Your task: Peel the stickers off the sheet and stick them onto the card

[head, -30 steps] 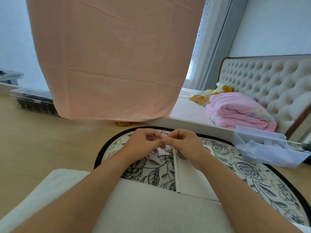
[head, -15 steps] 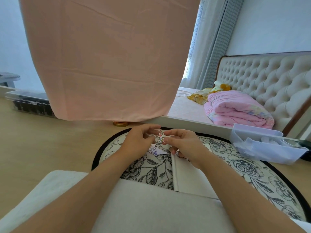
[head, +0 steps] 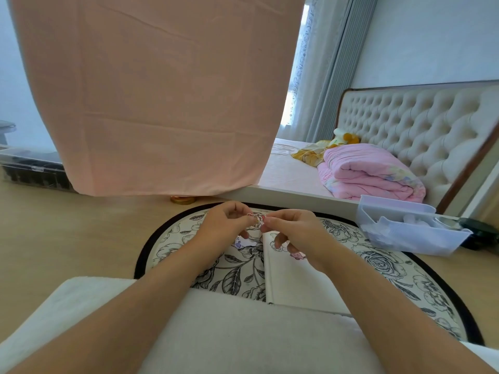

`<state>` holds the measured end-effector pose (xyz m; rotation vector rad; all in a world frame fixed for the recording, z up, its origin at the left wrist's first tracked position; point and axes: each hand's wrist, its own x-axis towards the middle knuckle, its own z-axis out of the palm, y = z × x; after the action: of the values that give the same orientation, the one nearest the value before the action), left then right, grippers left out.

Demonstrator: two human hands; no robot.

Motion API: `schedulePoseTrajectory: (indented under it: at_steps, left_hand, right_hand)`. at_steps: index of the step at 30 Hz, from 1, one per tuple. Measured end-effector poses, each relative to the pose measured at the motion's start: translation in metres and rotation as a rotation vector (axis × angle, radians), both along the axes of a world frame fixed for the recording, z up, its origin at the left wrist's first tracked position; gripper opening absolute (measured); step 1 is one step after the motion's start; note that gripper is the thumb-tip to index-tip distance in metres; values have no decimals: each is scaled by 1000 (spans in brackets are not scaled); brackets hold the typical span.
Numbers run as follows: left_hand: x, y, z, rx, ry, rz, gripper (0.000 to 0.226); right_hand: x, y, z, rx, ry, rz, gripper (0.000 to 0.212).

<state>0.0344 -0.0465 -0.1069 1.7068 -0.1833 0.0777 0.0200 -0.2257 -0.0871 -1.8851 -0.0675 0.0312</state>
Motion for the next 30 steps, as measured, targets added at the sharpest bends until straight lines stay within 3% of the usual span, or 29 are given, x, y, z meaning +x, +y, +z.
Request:
schedulePoseTrajectory:
  at_steps: [9,12,14,18,22,26,30]
  left_hand:
    - [-23,-31,8,161,0,-206,3]
    - [-30,-42,11,159,24,-238,19]
    - [-32,-47,12,156,26,-234,20]
    - [-36,-57,9,124,-20,-120,1]
    - [-32,-65,10,202,-71,-42,8]
    - [-26,-72,17,242,-108,-94,7]
    - [-19,-85,21,213,-97,-84,15]
  right_hand:
    - [-26,-40,-1,-53,-79,-15,10]
    - [-29,-55,-1,-40,-80,-30,9]
    - [-30,-61,-1,-12,-72,-34,9]
    - [-32,-68,2,-4,-55,-22,8]
    - [-29,-72,5,-100,-81,-10,5]
    - [-27,-77,7,-76,-141,-5,5]
    - [-26,-85,8,11,-73,-46,7]
